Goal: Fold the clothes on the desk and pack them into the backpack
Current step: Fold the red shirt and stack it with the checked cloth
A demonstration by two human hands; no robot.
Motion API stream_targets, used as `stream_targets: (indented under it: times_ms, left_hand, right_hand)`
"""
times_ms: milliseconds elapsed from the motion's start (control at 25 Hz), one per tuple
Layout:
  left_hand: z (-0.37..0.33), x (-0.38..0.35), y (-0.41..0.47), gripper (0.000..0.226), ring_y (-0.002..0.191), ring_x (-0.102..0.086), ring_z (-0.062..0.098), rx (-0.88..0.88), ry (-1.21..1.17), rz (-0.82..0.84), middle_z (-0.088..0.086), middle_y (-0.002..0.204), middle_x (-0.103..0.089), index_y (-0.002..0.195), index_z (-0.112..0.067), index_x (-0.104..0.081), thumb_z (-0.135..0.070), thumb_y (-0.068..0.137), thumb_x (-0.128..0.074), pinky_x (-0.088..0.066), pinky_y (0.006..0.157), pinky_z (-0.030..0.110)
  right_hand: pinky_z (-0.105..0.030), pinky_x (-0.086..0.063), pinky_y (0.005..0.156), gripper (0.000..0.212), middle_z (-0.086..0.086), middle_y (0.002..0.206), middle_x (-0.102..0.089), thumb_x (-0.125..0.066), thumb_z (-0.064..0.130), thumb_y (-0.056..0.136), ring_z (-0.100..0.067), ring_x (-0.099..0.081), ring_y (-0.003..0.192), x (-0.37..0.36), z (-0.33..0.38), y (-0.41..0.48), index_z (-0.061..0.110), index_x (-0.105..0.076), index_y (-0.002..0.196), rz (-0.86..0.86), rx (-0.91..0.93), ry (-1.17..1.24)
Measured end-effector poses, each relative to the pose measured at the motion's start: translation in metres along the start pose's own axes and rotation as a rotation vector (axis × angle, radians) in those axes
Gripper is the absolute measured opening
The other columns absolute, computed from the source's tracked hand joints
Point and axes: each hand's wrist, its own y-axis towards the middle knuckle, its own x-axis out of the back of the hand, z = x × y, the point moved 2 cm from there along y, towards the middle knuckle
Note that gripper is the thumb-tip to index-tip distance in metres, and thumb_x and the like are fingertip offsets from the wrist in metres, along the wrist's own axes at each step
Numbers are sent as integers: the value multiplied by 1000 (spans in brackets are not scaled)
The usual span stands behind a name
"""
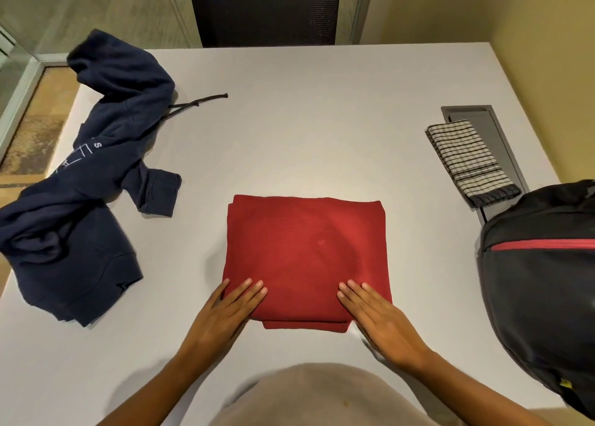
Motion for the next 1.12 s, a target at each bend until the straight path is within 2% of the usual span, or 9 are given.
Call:
stream_targets:
  times_ms: [120, 280, 480, 560, 680, 760, 920, 1040, 1120]
  left_hand:
    - [3, 16, 11, 44, 135, -43, 18, 15, -113, -57, -2, 149, -41, 143, -13, -41, -22, 106, -20, -22, 118, 33]
    - [-4, 50, 12, 41, 136, -40, 16, 12, -134, -171, -2, 146, -46, 138, -12, -50, -15, 100, -36, -26, 117, 31]
    - [-13, 13, -23, 45, 142, -31, 16, -156, -64, -37, -3, 150, -39, 148, -21, -33, -17, 103, -30, -28, 114, 38]
    - [-18, 0, -34, 52, 143, -29, 15, -109, -42, 35, -5, 154, -34, 149, -23, -31, -23, 98, -37, -24, 116, 40]
    - [-28, 21, -15, 46, 122, -55, 16, 49, -162, -57, -6, 134, -58, 134, -20, -56, -20, 89, -48, -27, 114, 35]
    - [-35, 38, 16, 41, 112, -59, 17, 104, -203, -155, -3, 123, -64, 129, -17, -59, -18, 91, -47, -32, 109, 33]
    - [-37, 43, 99, 52, 143, -29, 19, 268, -72, -145, 0, 154, -34, 148, -20, -35, -29, 97, -38, -20, 117, 40]
    - [-24, 23, 133, 60, 149, 0, 22, 408, 28, -23, 0, 162, -3, 153, -32, -13, -48, 98, -29, -4, 119, 50]
    - [-11, 6, 130, 63, 149, 4, 26, 495, 55, 19, 1, 162, 2, 153, -37, -9, -60, 95, -24, -2, 117, 58]
  right_hand:
    - [-39, -25, 118, 64, -7, 155, -35, -60, -4, 86, -19, -25, 146, 13, -3, 9, 6, -39, 146, -122, 19, -35]
    - [-41, -27, 118, 56, -5, 153, -38, -65, -1, 88, -21, -33, 143, 50, 3, 13, 4, -47, 141, -232, 44, -9]
    - [-42, -20, 120, 55, -4, 157, -31, -51, 8, 96, -22, -26, 146, 5, 13, -23, 9, -35, 149, -60, 219, -69]
    - [-43, -19, 120, 56, -2, 157, -30, -51, 16, 96, -22, -24, 147, -11, 17, -32, 13, -34, 150, 10, 198, -81]
    - [-45, -28, 116, 41, -2, 151, -41, -44, 20, 101, -21, -29, 145, 7, 20, -13, 13, -49, 141, -66, 89, 49]
    - [-44, -26, 118, 41, -4, 151, -41, -39, 18, 102, -23, -29, 145, 23, 19, 13, 10, -51, 140, -147, 3, 147]
    - [-51, -18, 118, 50, -6, 161, -18, -33, 26, 103, -24, -9, 150, 31, 9, 87, 17, -28, 152, -183, -299, 79]
    - [-63, -8, 116, 55, -2, 164, 0, -31, 37, 103, -27, 6, 150, 20, 4, 121, 31, -12, 155, -100, -490, 24]
    - [-74, 0, 109, 56, 1, 164, 4, -28, 46, 103, -31, 9, 149, 10, 4, 125, 40, -7, 154, -48, -534, -22]
